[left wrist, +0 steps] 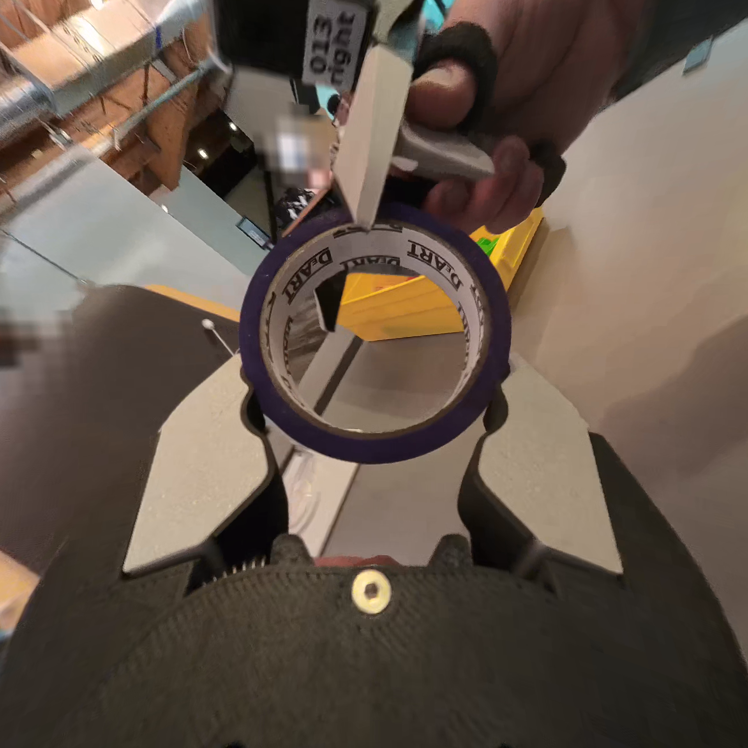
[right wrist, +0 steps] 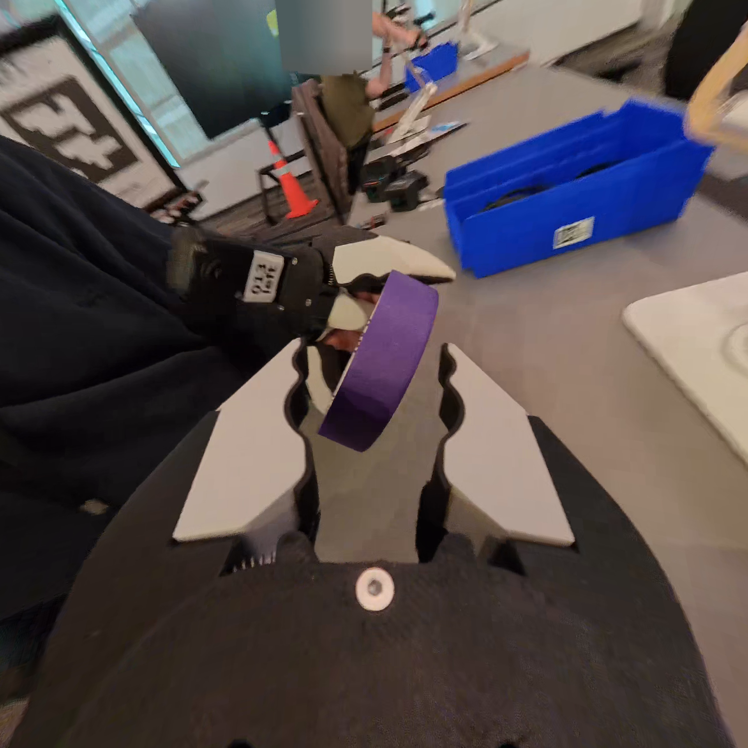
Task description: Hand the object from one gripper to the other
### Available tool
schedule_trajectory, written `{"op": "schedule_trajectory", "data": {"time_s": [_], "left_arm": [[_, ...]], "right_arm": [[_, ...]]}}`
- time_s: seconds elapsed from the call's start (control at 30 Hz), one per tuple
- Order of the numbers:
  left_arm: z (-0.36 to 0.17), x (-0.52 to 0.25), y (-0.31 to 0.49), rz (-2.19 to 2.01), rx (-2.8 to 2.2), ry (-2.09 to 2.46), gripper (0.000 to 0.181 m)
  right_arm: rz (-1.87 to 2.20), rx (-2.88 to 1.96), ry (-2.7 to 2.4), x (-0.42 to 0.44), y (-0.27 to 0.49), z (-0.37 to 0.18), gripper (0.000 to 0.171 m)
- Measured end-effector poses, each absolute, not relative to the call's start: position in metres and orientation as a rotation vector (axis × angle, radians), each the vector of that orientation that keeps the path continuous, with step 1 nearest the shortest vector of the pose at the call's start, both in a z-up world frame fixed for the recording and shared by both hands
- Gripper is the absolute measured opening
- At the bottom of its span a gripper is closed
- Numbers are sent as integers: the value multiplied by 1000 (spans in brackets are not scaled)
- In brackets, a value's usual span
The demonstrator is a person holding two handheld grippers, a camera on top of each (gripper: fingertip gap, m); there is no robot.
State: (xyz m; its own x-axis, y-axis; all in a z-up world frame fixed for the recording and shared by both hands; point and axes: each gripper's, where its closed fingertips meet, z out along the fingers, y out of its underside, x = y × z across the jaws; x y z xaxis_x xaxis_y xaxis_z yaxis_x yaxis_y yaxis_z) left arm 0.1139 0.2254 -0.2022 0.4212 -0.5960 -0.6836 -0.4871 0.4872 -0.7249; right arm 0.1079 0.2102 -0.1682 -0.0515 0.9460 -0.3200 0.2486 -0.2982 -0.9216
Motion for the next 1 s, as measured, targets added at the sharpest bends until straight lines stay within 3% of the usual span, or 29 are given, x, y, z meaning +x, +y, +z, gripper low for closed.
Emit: {"op": "schedule_trajectory", "data": {"time_s": [0.17,0.27,0.43,0.6,0.77,1.0], "left_arm": [[-200,106,232,-450,-1356,1121,108],[-197,105,233,-673,-1440,1065,108],[-200,111,223,-1001,-1548,1043,108],[-200,115,217,-1182,-1593,1015,108],[-199,117,215,-1328,-1613,962,108],[-198,122,199,-1698,-1648,904,108]], "right_arm": [[894,-1375,-1360,119,223,-155,91],[595,-1250,-1446,123,220,-156,97],[85,-1033,-1578,124,214,-163,87],[-123,-918,-1593,121,207,-163,72],[-89,-955,-1561,121,206,-166,80],[-493,-765,-1598,125,213,-173,78]]}}
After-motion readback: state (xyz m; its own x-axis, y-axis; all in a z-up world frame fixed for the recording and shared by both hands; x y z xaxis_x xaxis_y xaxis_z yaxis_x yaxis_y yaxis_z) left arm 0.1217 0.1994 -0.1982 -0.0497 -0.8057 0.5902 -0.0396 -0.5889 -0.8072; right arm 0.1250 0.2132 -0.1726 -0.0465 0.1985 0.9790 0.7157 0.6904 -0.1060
